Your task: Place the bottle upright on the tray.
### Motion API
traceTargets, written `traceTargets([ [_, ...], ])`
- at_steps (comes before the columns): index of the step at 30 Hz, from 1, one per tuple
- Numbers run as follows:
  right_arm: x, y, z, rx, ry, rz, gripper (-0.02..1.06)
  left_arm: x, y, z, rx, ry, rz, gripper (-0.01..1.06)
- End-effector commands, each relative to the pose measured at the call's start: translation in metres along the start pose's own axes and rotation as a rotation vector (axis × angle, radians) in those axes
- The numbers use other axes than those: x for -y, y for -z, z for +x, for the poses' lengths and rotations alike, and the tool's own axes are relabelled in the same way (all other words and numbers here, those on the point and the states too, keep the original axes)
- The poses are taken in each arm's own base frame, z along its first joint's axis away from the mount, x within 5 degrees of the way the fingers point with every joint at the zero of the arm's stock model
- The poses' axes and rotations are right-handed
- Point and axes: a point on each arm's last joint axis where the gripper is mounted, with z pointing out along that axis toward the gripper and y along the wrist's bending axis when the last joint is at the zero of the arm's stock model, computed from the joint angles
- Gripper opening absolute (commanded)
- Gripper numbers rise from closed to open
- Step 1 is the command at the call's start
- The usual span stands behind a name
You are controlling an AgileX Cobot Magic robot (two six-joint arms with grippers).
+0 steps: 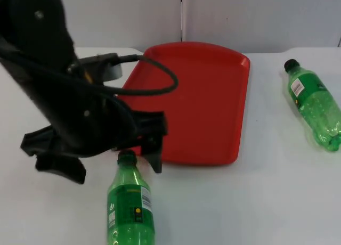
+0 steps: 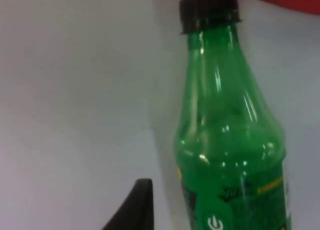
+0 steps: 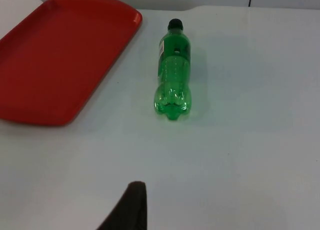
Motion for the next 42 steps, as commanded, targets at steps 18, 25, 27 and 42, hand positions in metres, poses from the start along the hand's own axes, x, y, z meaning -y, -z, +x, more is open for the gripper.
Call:
traceTargets([
  [18,0.000,-0.001,0.001,0.002,-0.006,0.003,1.05,0.017,-0.038,0.011,0.004,0.117,-0.148,1.05],
  [25,0.000,-0.001,0.001,0.002,-0.005,0.005,1.05,0.019,-0.047,0.012,0.002,0.121,-0.137,1.05],
  [27,0.000,-0.001,0.001,0.002,-0.005,0.005,1.05,0.019,-0.048,0.012,0.004,0.127,-0.130,1.05],
  [42,0.000,-0.001,0.001,0.002,-0.006,0.003,1.05,0.017,-0.065,0.013,-0.013,0.110,-0.141,1.05],
])
